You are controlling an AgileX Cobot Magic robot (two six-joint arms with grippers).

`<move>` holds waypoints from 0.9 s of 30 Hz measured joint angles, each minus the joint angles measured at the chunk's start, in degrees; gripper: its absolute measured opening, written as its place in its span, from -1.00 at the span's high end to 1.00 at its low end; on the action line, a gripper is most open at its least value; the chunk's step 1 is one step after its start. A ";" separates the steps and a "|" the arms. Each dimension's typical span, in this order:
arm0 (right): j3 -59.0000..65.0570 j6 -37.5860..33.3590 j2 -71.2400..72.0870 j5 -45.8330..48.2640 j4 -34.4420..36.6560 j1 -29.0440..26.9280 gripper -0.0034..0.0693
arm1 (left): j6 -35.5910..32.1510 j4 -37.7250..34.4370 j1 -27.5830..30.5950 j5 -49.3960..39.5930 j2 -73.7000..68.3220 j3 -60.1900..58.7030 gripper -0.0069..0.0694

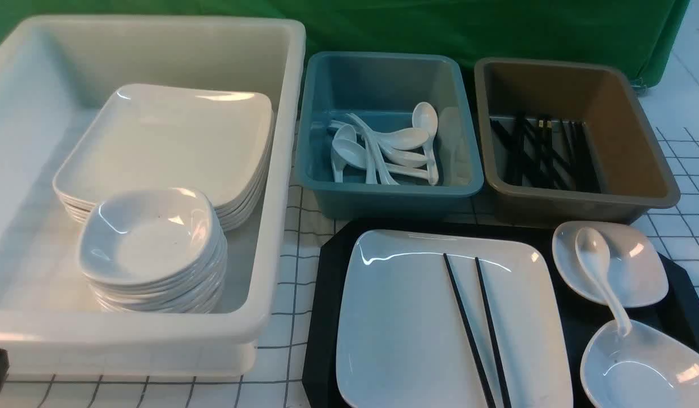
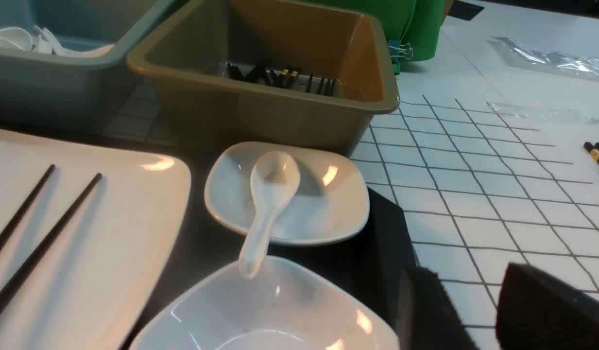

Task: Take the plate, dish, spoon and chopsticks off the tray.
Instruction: Use the right arm to grab a soup spoon from the plate

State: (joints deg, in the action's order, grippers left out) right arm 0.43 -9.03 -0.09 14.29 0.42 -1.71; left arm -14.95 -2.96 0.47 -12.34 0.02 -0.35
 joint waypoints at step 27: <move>0.00 0.00 0.00 0.00 0.00 0.00 0.25 | 4.63 -14.22 0.00 14.25 0.00 0.00 0.76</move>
State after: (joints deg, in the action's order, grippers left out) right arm 0.43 -9.03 -0.09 14.29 0.42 -1.71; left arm -10.32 -17.18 0.47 1.92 0.02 -0.35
